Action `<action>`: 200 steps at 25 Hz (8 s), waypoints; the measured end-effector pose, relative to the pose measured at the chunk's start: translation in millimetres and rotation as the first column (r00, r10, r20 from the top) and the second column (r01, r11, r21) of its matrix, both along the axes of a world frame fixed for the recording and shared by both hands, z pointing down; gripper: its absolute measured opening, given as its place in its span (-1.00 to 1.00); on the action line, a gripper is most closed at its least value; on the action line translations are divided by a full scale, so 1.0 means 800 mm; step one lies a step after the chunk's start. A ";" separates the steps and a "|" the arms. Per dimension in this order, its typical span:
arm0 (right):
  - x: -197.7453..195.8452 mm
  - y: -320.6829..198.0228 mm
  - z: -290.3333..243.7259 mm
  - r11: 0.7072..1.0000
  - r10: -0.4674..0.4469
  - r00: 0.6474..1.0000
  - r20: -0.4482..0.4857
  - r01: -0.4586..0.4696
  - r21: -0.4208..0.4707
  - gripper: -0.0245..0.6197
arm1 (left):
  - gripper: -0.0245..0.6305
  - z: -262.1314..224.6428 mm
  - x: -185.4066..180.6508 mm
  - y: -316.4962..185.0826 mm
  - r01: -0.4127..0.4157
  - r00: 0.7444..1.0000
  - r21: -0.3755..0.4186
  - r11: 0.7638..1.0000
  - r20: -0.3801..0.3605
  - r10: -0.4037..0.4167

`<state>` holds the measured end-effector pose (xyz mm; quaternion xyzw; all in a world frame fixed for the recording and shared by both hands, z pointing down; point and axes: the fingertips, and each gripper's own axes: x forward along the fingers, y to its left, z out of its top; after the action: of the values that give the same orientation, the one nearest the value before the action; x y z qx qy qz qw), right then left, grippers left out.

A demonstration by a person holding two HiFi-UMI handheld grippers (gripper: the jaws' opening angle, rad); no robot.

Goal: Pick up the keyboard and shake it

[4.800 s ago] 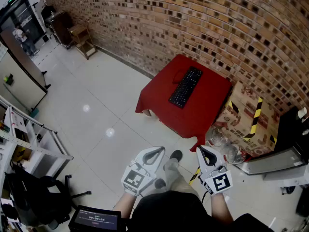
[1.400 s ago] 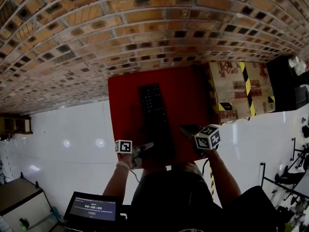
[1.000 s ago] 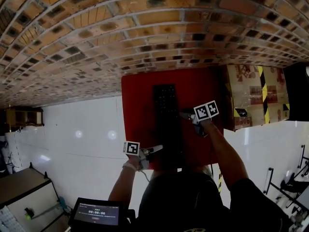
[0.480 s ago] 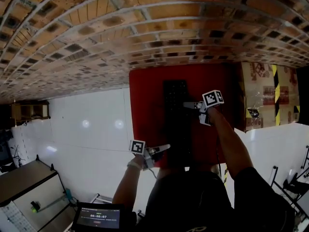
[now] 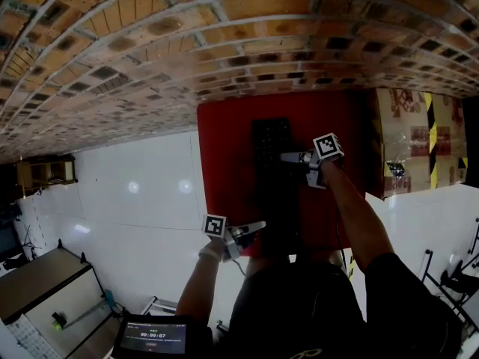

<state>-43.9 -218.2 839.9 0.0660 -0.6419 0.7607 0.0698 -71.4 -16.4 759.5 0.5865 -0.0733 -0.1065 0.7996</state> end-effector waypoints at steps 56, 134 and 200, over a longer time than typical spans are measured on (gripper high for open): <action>0.073 0.005 -0.345 0.869 0.155 0.940 0.305 -0.276 0.410 -0.72 | -0.52 -0.148 0.093 -0.005 -0.081 0.995 0.612 0.787 0.000 0.102; 0.096 0.167 -0.672 -0.178 -0.404 0.911 0.082 -0.167 0.970 -0.71 | -0.24 -0.309 0.115 -0.141 -0.242 0.969 0.963 -0.117 0.246 0.020; 0.093 0.160 -0.650 -0.094 -0.291 0.948 0.130 -0.164 0.982 -0.71 | -0.49 -0.272 0.133 -0.085 -0.325 0.941 0.943 -0.067 0.330 0.073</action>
<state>30.9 -90.5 320.3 -0.0537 -0.9959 0.0316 -0.0650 35.2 -84.5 541.7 0.9894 0.0421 0.0446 0.1313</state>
